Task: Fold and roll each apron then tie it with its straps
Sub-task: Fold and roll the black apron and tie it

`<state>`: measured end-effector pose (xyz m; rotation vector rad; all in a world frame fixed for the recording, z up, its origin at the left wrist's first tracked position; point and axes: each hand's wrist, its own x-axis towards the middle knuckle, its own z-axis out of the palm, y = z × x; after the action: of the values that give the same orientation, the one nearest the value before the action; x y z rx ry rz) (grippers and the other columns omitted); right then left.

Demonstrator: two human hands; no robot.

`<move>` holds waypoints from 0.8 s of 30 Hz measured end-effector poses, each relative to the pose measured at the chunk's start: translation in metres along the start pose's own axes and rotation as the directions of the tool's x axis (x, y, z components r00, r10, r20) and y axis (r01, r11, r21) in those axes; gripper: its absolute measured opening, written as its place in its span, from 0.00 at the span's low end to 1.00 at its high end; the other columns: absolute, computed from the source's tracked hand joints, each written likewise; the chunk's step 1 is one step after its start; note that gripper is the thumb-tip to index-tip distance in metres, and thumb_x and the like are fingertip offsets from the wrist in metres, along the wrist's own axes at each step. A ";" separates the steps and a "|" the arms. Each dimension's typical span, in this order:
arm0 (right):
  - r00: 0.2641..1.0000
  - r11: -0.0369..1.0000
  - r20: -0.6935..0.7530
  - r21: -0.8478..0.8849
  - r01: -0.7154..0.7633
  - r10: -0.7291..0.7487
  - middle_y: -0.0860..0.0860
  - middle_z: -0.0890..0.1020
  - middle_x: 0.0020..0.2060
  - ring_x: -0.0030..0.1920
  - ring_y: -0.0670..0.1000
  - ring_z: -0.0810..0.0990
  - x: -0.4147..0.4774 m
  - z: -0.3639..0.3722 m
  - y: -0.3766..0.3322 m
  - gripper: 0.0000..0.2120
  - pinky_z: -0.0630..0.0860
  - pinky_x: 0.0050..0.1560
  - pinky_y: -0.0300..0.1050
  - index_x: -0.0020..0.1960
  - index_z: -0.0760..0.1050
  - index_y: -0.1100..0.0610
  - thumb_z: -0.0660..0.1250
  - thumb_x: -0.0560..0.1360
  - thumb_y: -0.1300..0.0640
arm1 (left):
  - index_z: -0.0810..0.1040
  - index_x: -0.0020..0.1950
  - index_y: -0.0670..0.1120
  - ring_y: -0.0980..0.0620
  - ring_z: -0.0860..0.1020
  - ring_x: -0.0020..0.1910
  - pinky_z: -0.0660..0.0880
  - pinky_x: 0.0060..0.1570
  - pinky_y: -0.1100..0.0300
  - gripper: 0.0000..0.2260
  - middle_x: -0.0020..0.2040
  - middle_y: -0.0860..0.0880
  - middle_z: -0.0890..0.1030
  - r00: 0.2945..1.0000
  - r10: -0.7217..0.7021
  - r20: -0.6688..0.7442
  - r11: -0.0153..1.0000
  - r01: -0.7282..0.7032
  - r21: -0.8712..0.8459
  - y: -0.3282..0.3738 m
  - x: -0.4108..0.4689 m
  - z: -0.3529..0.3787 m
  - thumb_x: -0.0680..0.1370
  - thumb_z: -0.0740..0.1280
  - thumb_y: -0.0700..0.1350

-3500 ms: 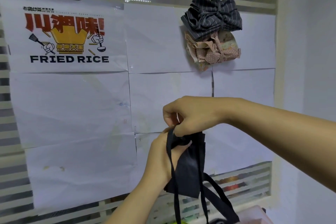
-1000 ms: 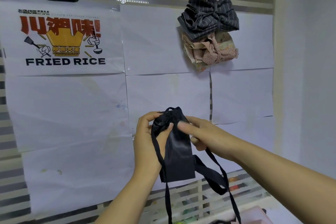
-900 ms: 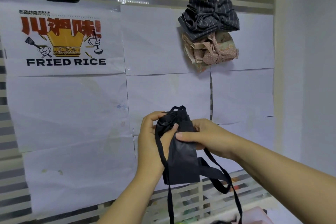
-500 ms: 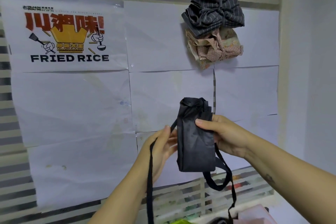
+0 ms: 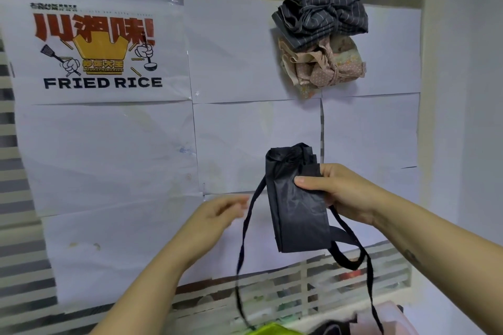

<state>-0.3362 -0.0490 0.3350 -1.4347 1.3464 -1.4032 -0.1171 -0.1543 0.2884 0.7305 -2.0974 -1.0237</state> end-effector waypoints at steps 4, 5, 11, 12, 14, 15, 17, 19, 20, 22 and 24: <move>0.999 0.999 0.020 0.033 0.025 -0.026 0.52 0.83 0.37 0.35 0.47 0.81 0.001 0.011 0.000 0.04 0.73 0.32 0.33 0.46 0.79 0.61 0.67 0.75 0.62 | 0.72 0.68 0.57 0.64 0.76 0.60 0.71 0.61 0.63 0.17 0.61 0.61 0.78 0.971 0.216 -0.104 0.956 -0.232 -0.181 0.031 -0.002 0.022 0.79 0.61 0.56; 0.999 0.998 0.012 0.053 0.040 -0.040 0.53 0.84 0.38 0.37 0.47 0.82 0.001 0.014 0.000 0.04 0.74 0.33 0.33 0.47 0.79 0.62 0.67 0.75 0.62 | 0.73 0.67 0.56 0.64 0.77 0.58 0.72 0.57 0.67 0.15 0.60 0.60 0.79 0.962 0.241 -0.127 0.949 -0.262 -0.179 0.037 -0.004 0.029 0.80 0.62 0.53; 0.987 0.984 -0.082 0.094 0.149 -0.142 0.56 0.85 0.45 0.45 0.52 0.85 0.000 0.019 -0.004 0.07 0.78 0.40 0.37 0.52 0.80 0.62 0.67 0.76 0.60 | 0.79 0.52 0.56 0.63 0.78 0.46 0.72 0.41 0.75 0.06 0.52 0.55 0.79 0.859 0.237 -0.454 0.950 -0.303 -0.077 0.041 -0.005 0.050 0.78 0.66 0.46; 0.985 0.984 -0.093 0.086 0.156 -0.148 0.56 0.85 0.45 0.45 0.52 0.84 0.000 0.020 -0.005 0.07 0.78 0.39 0.37 0.51 0.80 0.62 0.67 0.76 0.60 | 0.80 0.52 0.55 0.62 0.79 0.45 0.72 0.41 0.74 0.05 0.50 0.54 0.81 0.878 0.203 -0.433 0.951 -0.281 -0.126 0.042 -0.005 0.049 0.78 0.66 0.47; 0.981 0.983 -0.117 0.080 0.164 -0.154 0.54 0.85 0.43 0.43 0.51 0.84 -0.002 0.021 -0.006 0.06 0.77 0.37 0.36 0.49 0.81 0.60 0.68 0.75 0.60 | 0.81 0.52 0.51 0.61 0.81 0.45 0.73 0.41 0.73 0.06 0.47 0.54 0.84 0.912 0.170 -0.372 0.941 -0.263 -0.214 0.044 -0.005 0.045 0.78 0.65 0.47; 0.979 0.983 -0.128 0.072 0.168 -0.158 0.54 0.85 0.42 0.42 0.50 0.84 -0.002 0.021 -0.006 0.05 0.76 0.37 0.36 0.49 0.81 0.60 0.68 0.75 0.60 | 0.82 0.52 0.49 0.61 0.81 0.45 0.74 0.42 0.72 0.06 0.46 0.54 0.84 0.919 0.170 -0.355 0.936 -0.264 -0.235 0.045 -0.006 0.044 0.78 0.66 0.46; 0.976 0.983 -0.143 0.060 0.173 -0.163 0.54 0.85 0.43 0.43 0.51 0.84 -0.004 0.021 -0.006 0.06 0.77 0.38 0.37 0.49 0.81 0.60 0.68 0.75 0.59 | 0.82 0.51 0.48 0.58 0.82 0.45 0.75 0.42 0.71 0.06 0.45 0.53 0.85 0.925 0.168 -0.340 0.927 -0.266 -0.264 0.047 -0.007 0.042 0.77 0.67 0.44; 0.972 0.983 -0.161 0.027 0.180 -0.173 0.55 0.85 0.45 0.45 0.52 0.85 -0.004 0.023 -0.006 0.06 0.79 0.42 0.40 0.50 0.81 0.60 0.69 0.75 0.59 | 0.82 0.51 0.47 0.56 0.82 0.44 0.75 0.40 0.71 0.05 0.44 0.49 0.84 0.932 0.146 -0.331 0.923 -0.249 -0.294 0.048 -0.007 0.040 0.76 0.69 0.43; 0.969 0.983 -0.171 0.001 0.182 -0.179 0.54 0.86 0.45 0.46 0.52 0.85 -0.005 0.025 -0.006 0.06 0.80 0.45 0.42 0.50 0.81 0.60 0.69 0.75 0.59 | 0.82 0.50 0.47 0.56 0.82 0.43 0.75 0.39 0.71 0.05 0.43 0.49 0.84 0.937 0.135 -0.321 0.926 -0.235 -0.296 0.049 -0.007 0.040 0.75 0.70 0.43; 0.960 0.979 -0.194 -0.076 0.190 -0.202 0.52 0.86 0.43 0.46 0.51 0.85 -0.006 0.029 -0.007 0.05 0.81 0.49 0.44 0.48 0.81 0.58 0.70 0.74 0.59 | 0.81 0.50 0.47 0.54 0.82 0.42 0.76 0.37 0.68 0.05 0.43 0.47 0.84 0.942 0.126 -0.311 0.947 -0.207 -0.244 0.049 -0.008 0.042 0.74 0.71 0.43; 0.952 0.969 -0.204 -0.142 0.200 -0.226 0.51 0.86 0.42 0.44 0.50 0.85 -0.007 0.032 -0.007 0.04 0.81 0.49 0.46 0.47 0.82 0.57 0.70 0.74 0.58 | 0.81 0.49 0.48 0.52 0.81 0.44 0.78 0.41 0.65 0.05 0.46 0.46 0.83 0.937 0.144 -0.317 0.964 -0.205 -0.169 0.049 -0.008 0.042 0.74 0.71 0.46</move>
<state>-0.3027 -0.0460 0.3352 -1.5801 1.4685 -1.6865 -0.1537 -0.1040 0.3065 0.5488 -1.7330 -0.9414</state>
